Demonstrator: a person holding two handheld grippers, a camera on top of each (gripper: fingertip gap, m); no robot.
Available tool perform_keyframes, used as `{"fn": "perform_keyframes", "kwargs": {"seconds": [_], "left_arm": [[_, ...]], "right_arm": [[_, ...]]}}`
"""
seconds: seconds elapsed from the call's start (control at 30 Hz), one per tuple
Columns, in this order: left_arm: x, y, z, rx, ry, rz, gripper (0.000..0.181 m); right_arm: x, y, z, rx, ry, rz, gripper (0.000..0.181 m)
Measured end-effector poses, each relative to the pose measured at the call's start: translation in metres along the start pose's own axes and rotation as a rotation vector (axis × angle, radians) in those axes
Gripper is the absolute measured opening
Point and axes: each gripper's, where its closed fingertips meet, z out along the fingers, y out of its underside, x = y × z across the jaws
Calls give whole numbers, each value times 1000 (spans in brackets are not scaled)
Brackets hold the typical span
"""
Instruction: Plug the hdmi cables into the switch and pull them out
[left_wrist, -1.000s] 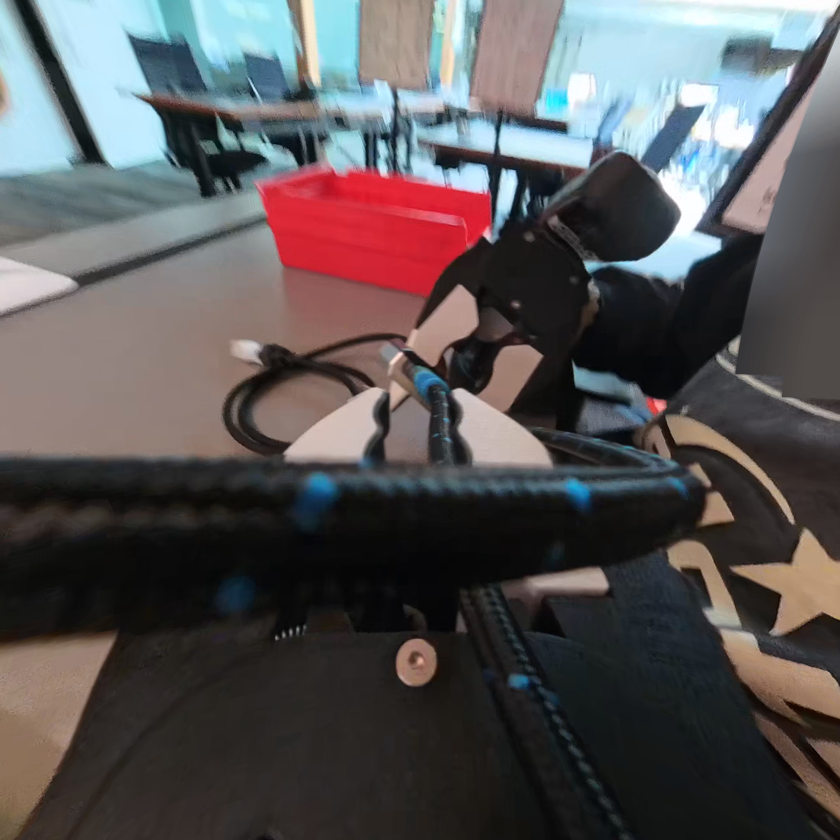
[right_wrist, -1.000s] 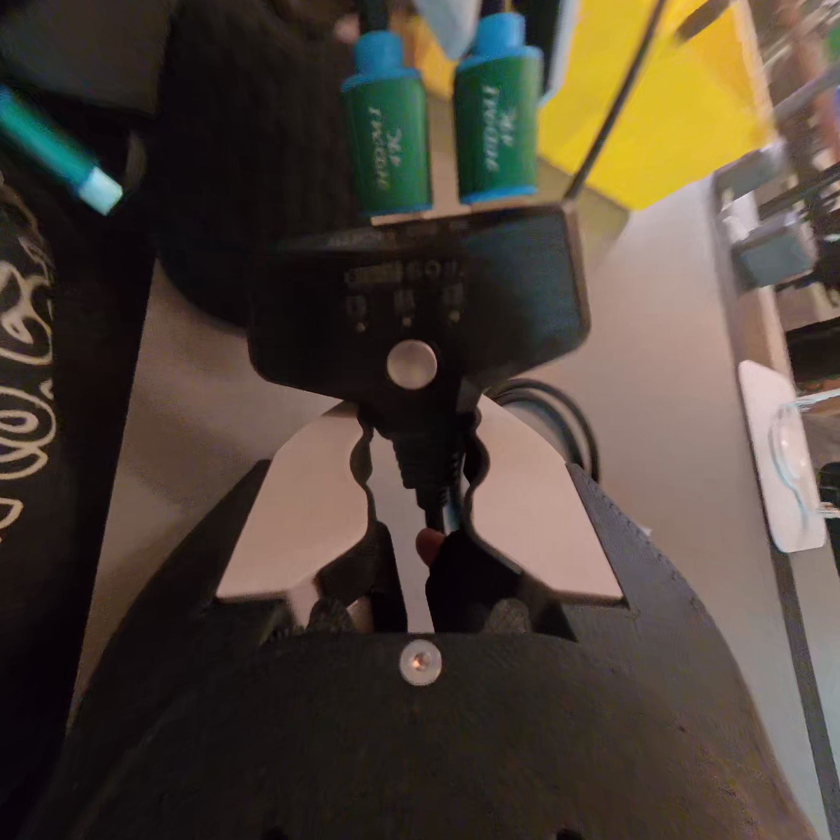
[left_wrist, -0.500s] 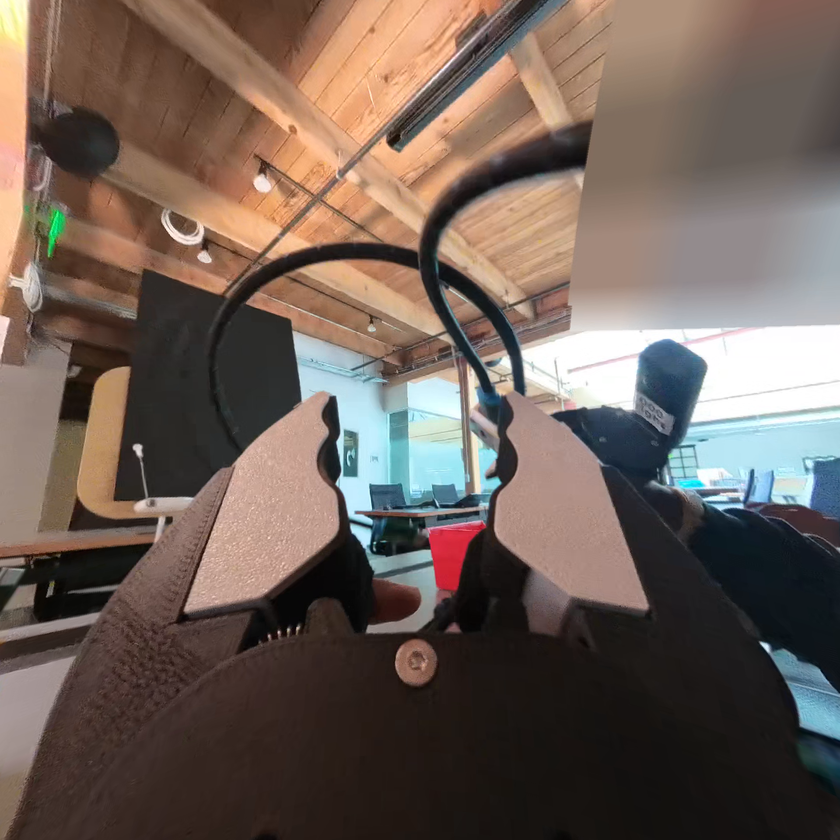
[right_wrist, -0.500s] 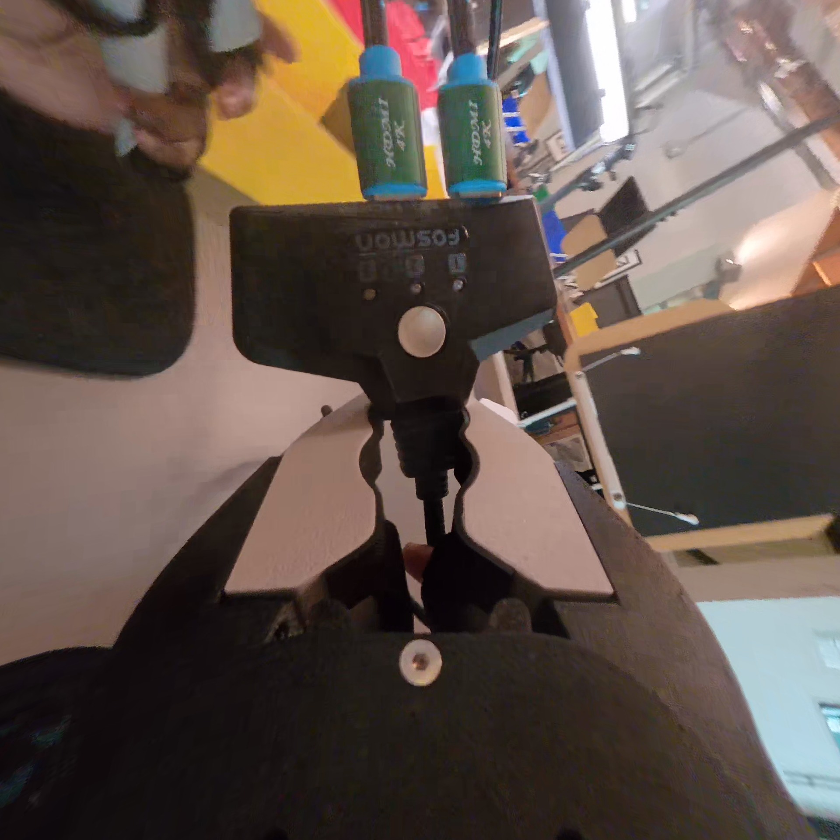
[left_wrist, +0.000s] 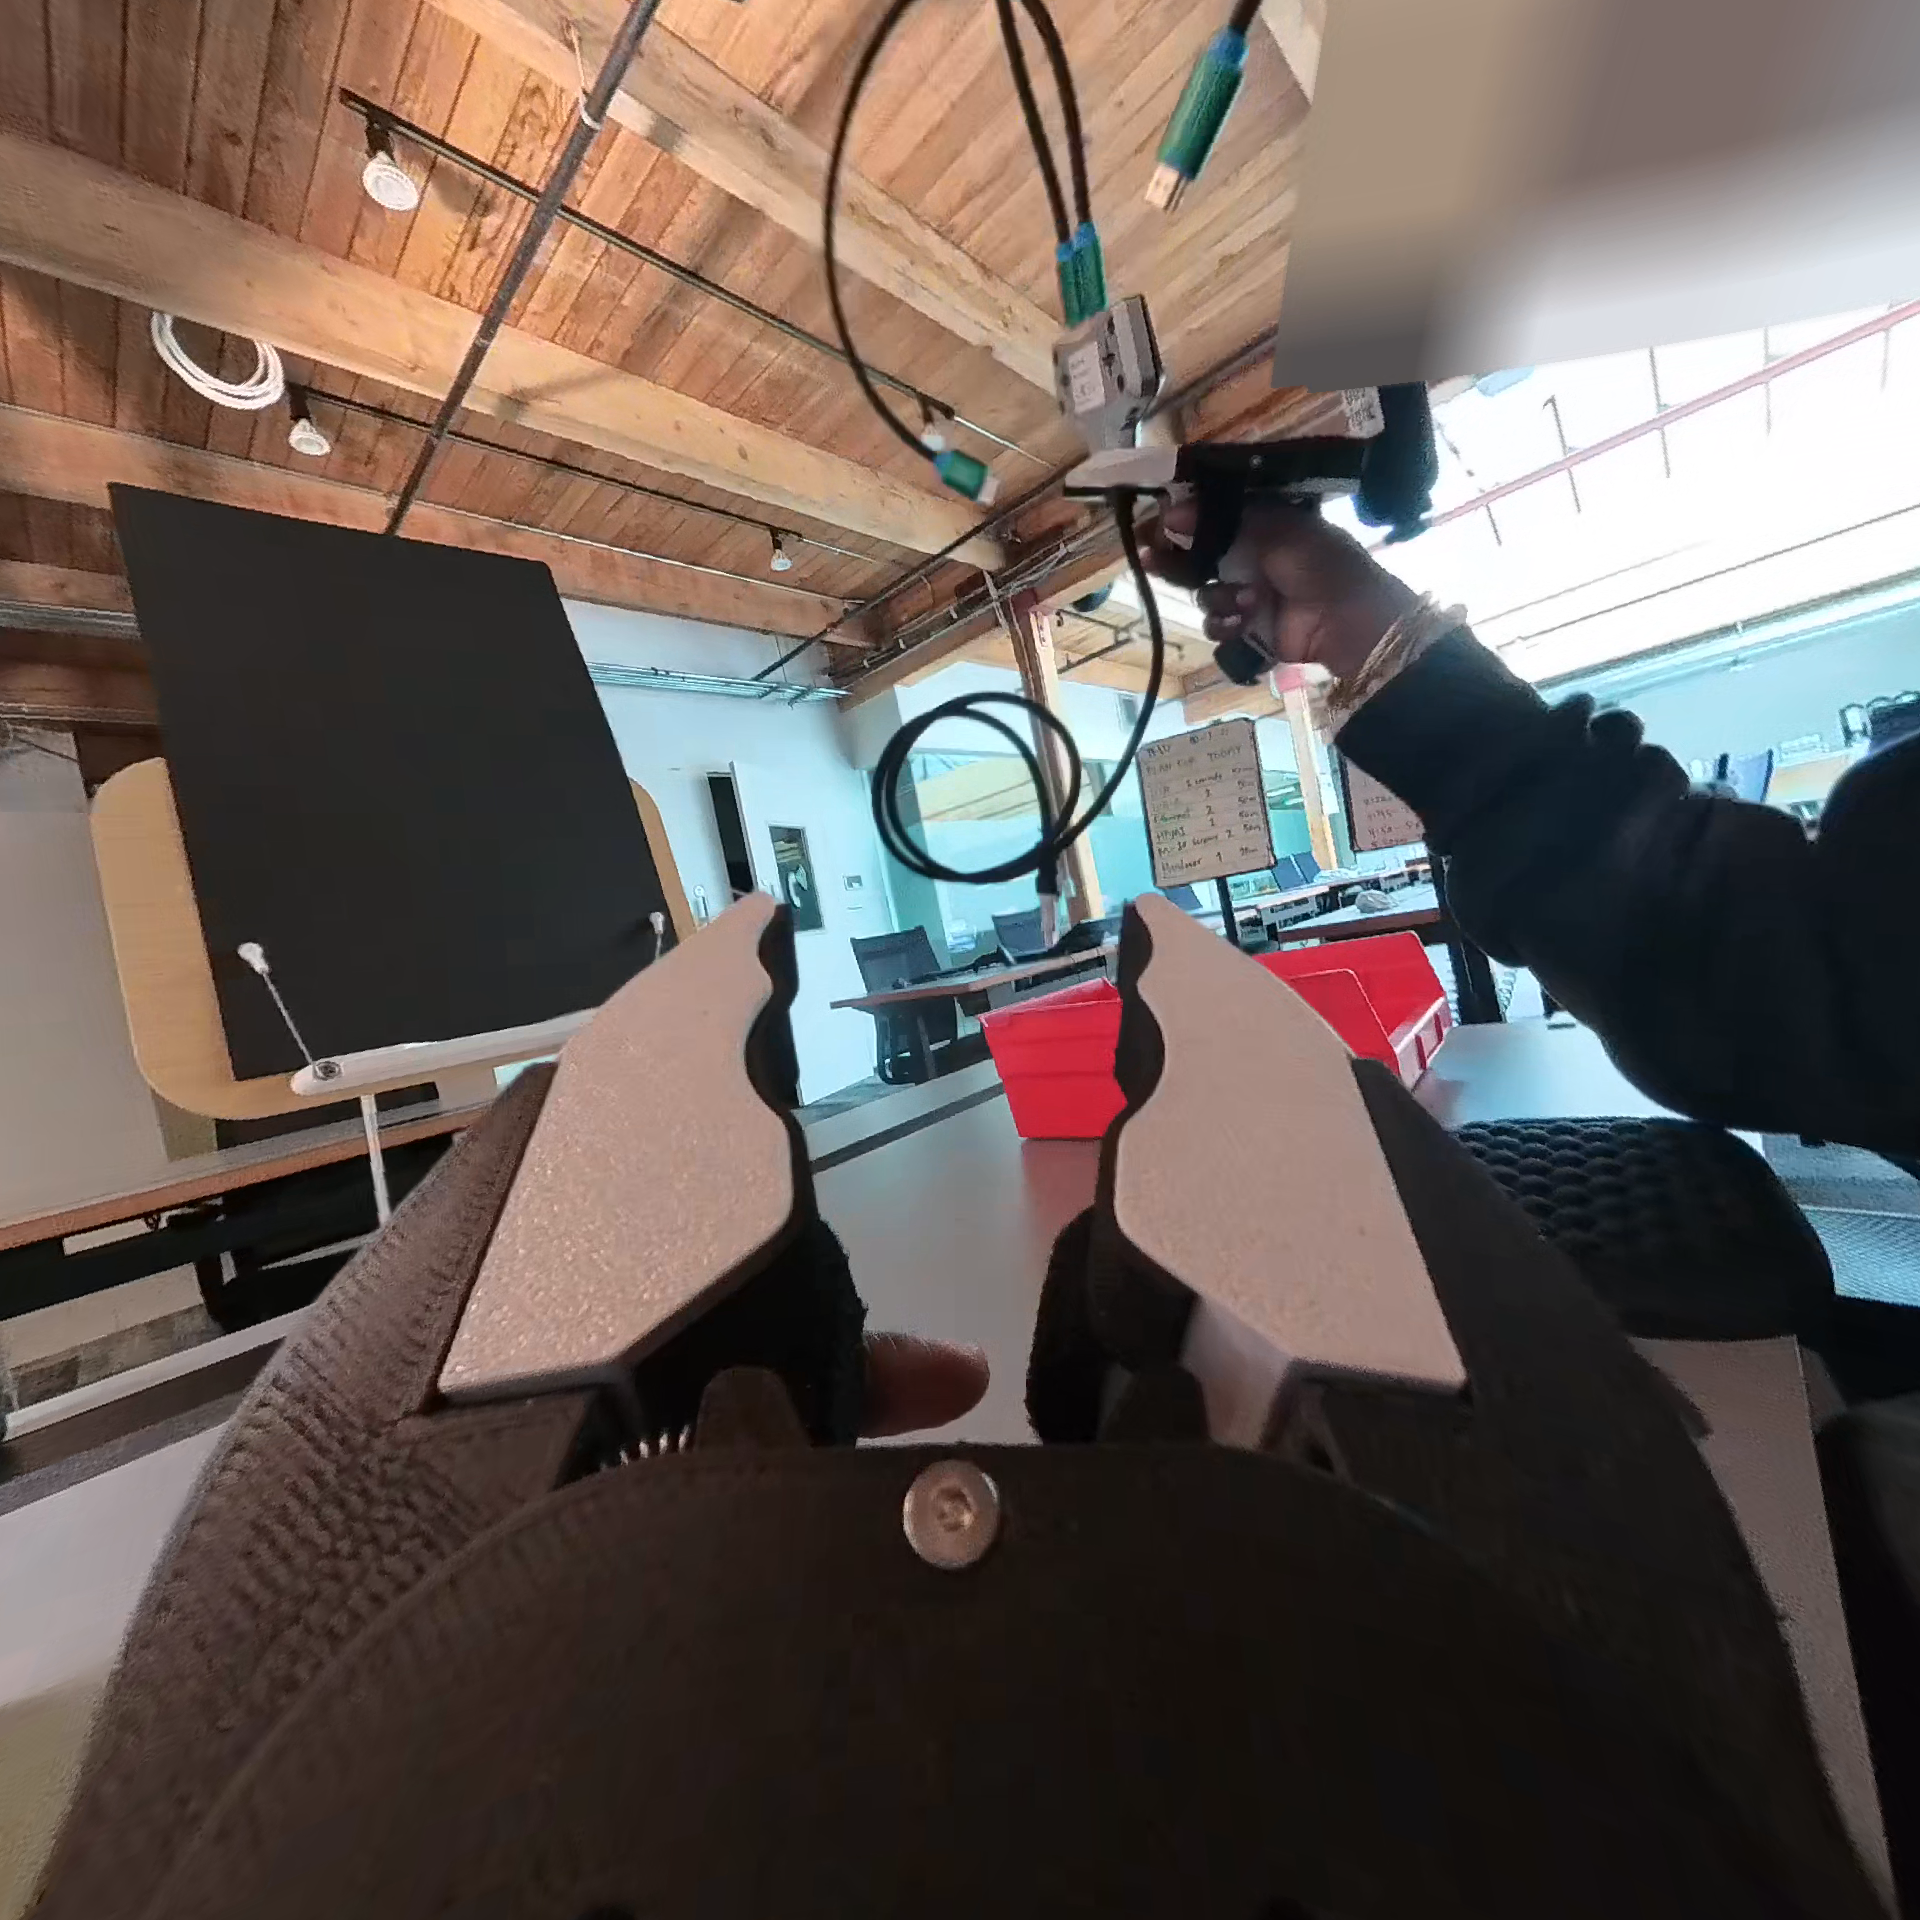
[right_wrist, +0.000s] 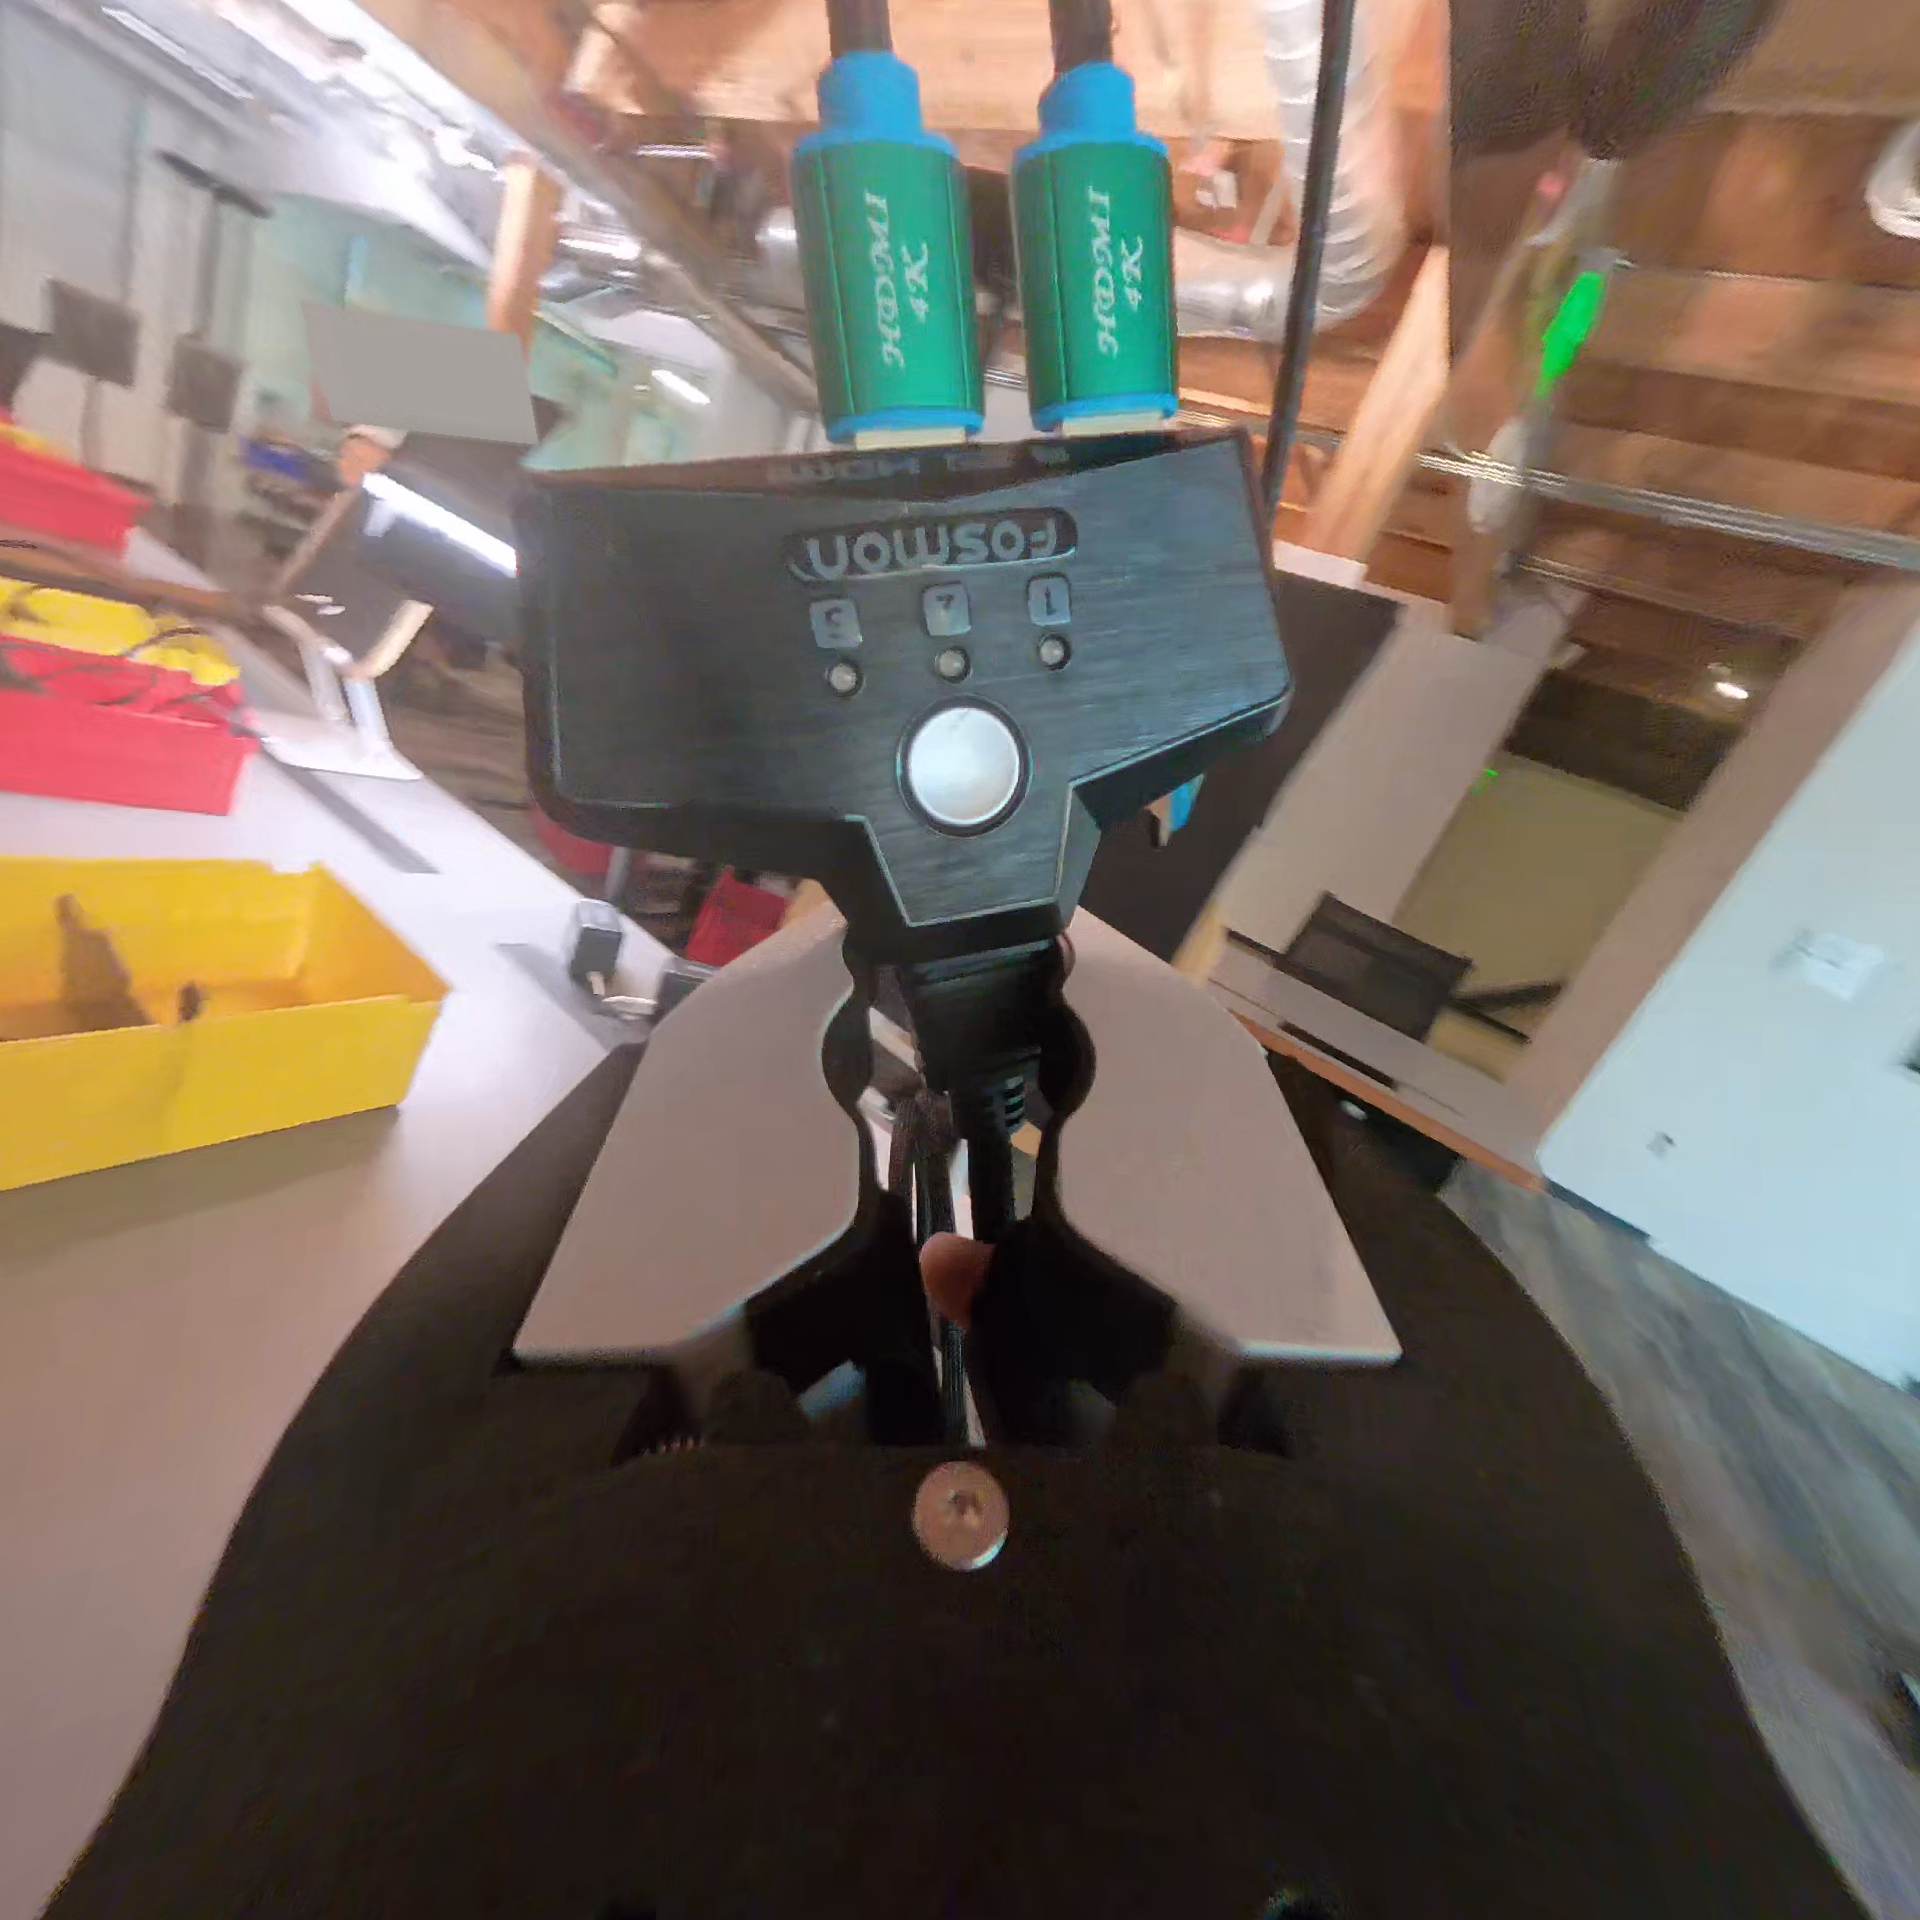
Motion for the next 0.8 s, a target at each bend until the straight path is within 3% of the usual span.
{"fn": "perform_keyframes", "kwargs": {"seconds": [0.17, 0.4, 0.57, 0.8], "left_arm": [[11, 11, 4, -63, 52, 42, 58], [17, 19, 7, -111, 76, 94, 57], [20, 21, 7, -123, 87, 119, 55], [24, 26, 7, -159, 100, 164, 53]], "right_arm": [[44, 50, -41, -54, 154, 124, 28], [74, 167, -91, -152, 326, 352, 28], [84, 233, -117, -368, 483, 344, 23], [74, 296, -134, -730, 505, 400, 26]]}}
